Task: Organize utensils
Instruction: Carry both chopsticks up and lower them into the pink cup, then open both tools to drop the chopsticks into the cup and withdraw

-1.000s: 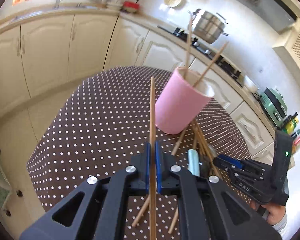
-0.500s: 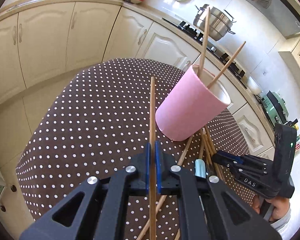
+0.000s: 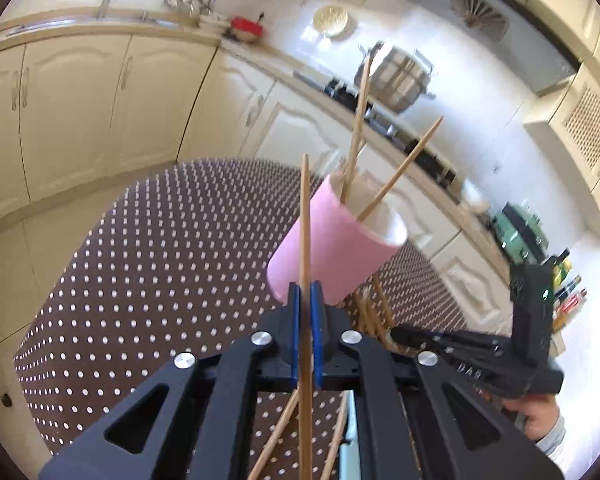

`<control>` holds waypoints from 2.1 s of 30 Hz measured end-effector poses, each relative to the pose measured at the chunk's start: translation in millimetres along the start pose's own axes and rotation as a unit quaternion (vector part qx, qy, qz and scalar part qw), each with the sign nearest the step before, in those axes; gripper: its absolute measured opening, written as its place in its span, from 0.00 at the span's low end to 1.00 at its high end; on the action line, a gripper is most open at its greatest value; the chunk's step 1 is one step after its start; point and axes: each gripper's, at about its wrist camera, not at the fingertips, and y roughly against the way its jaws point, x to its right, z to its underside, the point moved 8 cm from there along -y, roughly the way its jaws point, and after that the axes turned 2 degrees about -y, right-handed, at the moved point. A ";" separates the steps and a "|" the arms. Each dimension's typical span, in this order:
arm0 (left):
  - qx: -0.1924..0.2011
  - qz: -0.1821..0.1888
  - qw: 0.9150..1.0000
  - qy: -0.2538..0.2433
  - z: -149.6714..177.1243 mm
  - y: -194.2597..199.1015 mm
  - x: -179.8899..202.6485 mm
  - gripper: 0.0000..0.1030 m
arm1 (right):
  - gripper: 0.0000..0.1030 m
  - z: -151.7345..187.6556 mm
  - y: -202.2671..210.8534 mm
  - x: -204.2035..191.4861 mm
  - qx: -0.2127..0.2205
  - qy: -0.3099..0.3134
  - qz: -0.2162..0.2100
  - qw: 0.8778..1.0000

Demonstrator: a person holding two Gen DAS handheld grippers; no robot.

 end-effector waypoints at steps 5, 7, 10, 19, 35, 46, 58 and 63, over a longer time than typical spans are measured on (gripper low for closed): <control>0.039 0.016 0.999 -0.026 -11.7 9.0 21.1 0.05 | 0.07 -9.6 36.9 -9.3 0.070 -0.002 -0.007 0.998; 0.058 0.023 0.997 -0.038 -17.5 13.1 31.1 0.05 | 0.07 -16.4 56.1 -14.6 0.101 0.003 -0.008 0.995; 0.096 0.028 0.993 -0.060 -30.2 19.7 49.2 0.05 | 0.07 -32.9 87.5 -21.7 0.151 0.012 -0.007 0.988; 0.206 0.037 0.972 -0.107 -83.5 26.2 100.1 0.05 | 0.07 -91.2 154.0 -62.9 0.314 0.035 -0.021 0.949; 0.330 0.007 0.936 -0.126 -143.6 3.5 110.3 0.05 | 0.07 -158.9 150.1 -59.2 0.470 -0.014 -0.022 0.882; 0.265 -0.008 0.956 -0.128 -129.2 -31.5 85.7 0.06 | 0.07 -146.3 118.5 -59.4 0.450 -0.006 -0.007 0.893; 0.220 -0.025 0.966 -0.135 -100.3 -13.9 68.4 0.09 | 0.07 -102.5 113.7 -52.7 0.419 -0.007 0.032 0.907; 0.220 -0.038 0.965 -0.139 -91.9 0.2 63.7 0.46 | 0.07 -86.2 107.0 -49.9 0.409 -0.017 0.043 0.912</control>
